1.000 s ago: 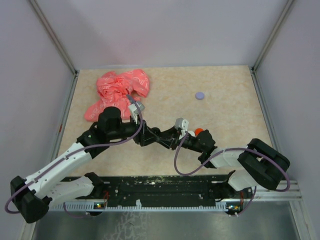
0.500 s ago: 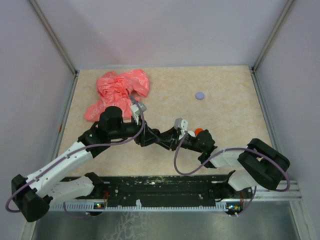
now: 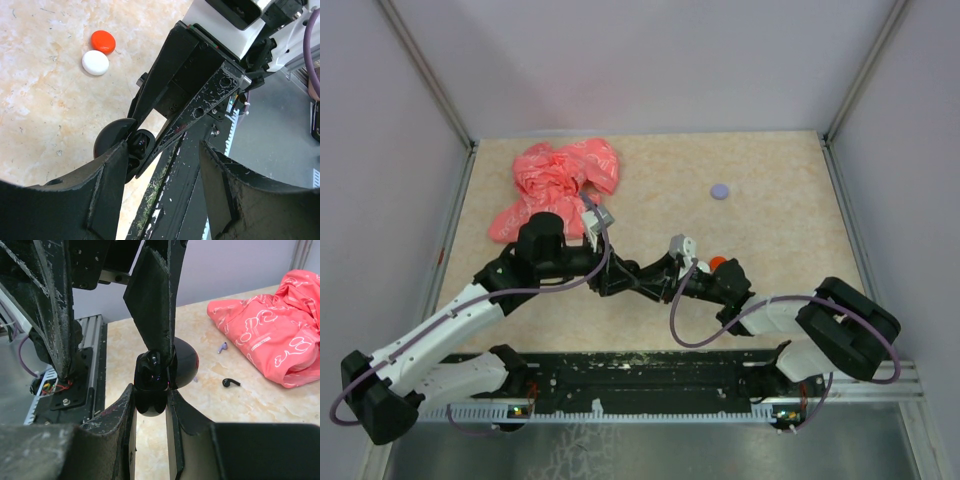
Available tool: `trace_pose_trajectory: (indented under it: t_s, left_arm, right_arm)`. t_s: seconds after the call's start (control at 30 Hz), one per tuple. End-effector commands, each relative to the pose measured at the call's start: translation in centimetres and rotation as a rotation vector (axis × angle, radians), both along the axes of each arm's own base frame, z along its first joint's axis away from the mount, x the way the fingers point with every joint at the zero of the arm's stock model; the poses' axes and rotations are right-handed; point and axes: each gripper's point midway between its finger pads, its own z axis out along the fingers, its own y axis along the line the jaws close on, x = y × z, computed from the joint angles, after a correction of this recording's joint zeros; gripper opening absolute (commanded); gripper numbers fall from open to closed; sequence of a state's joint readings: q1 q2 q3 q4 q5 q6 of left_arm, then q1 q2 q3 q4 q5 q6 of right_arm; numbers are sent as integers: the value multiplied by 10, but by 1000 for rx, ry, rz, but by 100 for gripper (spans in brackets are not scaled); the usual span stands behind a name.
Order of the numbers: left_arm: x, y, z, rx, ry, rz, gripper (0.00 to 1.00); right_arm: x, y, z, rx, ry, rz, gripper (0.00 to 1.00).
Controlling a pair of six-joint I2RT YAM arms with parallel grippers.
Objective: Insert the wireless bluetooth earbuds into the charging case
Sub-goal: Adjust the earbud with the charging case.
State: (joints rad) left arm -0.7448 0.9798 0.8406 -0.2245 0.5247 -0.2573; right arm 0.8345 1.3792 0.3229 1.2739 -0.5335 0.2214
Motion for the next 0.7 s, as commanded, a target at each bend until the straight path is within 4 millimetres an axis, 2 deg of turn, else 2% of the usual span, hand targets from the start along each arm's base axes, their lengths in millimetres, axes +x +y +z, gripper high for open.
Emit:
trace_pose_trajectory:
  t_s: [0.0,0.37,0.67]
  left_arm:
    - [-2,-1,14,-13,-69,-37,64]
    - [-3,0,10,16,-120,-80,65]
    - [2,10,28,-6,-175,-7,68]
  right_arm:
    - [-9,3,56,144,-112,63,0]
    - [-16,6,65,167,-115,113,0]
    - [-4,6,56,136,-125,51,0]
